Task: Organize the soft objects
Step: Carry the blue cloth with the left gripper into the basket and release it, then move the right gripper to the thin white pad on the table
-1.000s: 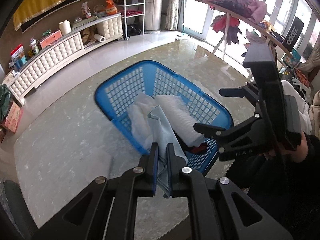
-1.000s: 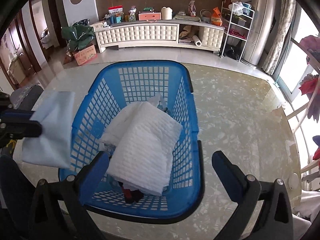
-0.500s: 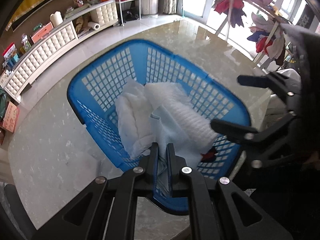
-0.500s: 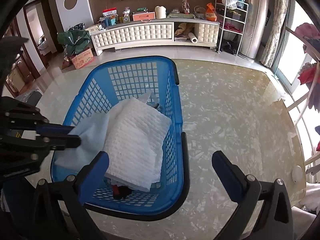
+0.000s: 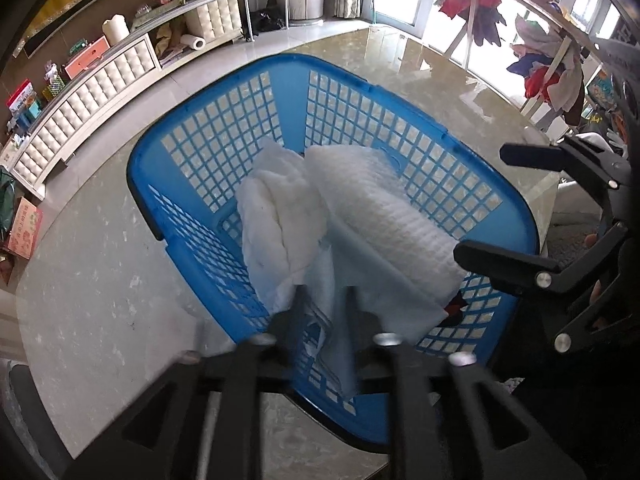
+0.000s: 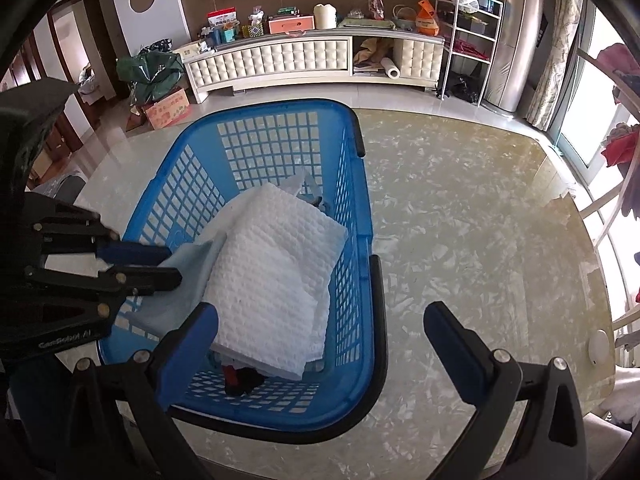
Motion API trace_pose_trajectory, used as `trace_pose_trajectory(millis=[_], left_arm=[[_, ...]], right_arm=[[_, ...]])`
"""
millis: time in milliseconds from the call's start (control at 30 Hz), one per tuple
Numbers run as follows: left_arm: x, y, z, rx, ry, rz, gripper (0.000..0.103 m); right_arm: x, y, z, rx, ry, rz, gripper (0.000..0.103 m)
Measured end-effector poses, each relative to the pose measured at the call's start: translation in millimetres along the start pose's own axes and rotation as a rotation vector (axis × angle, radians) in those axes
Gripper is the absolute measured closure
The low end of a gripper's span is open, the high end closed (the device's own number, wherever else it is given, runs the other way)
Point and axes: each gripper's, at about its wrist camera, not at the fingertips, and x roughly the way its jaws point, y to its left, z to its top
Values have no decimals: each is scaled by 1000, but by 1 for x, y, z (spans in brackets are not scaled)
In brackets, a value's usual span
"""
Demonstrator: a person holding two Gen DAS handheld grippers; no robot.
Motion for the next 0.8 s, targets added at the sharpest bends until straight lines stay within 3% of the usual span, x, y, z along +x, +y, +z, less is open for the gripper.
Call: trace_pose_trajectory(millis=[100,200,567,667,800], left_arm=[[-5,-2,2,17,-31,2,46],[-10,-5,2,37,-44,13,38],[-36,6,-11,5,-94,30,35],[-43,13,-18,-11,-101,50,23],[-58,23,-32,-25,-128,67,21]], right_arm=[[0,-2,0,4,5,3,0],[1,-5,0,14,14,19,0],[-3,-1,-3,-4,-7,-8,0],[-5,4,-2,-16,-17,-28,0],[-12,13,4,-22,-36,-44,0]])
